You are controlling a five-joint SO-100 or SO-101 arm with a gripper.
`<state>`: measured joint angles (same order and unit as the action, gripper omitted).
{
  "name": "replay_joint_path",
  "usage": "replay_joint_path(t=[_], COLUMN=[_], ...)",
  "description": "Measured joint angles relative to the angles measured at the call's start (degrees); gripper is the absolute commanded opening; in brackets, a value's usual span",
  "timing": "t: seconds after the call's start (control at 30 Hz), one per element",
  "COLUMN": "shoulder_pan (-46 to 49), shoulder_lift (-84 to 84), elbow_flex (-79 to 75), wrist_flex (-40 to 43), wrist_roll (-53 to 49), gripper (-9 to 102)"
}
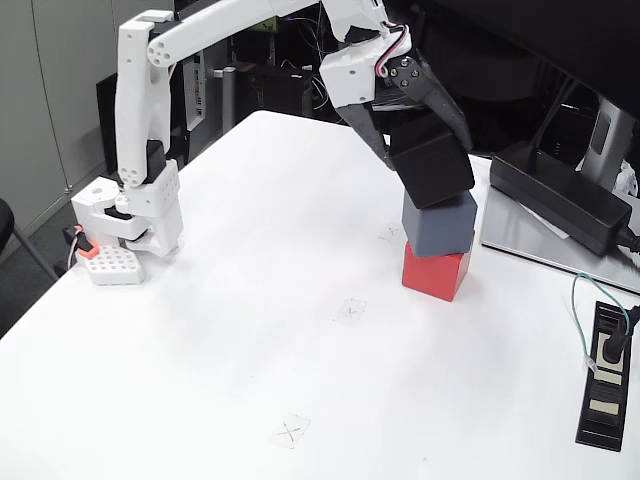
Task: Stack the three blocks in an ordered color.
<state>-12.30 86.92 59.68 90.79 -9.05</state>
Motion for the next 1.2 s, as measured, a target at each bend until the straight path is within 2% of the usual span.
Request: replay_joint_path(t=[0.43, 0.8, 1.2], shoulder_pan=[0.09, 0.09, 0.09], shoulder_lift=[0.00, 0.00, 0.00], elbow_flex=[0.00, 0.00, 0.00], wrist_flex=[0.00, 0.00, 0.00], wrist_roll=[0.00, 0.00, -0.35], gripper=[9, 28, 31])
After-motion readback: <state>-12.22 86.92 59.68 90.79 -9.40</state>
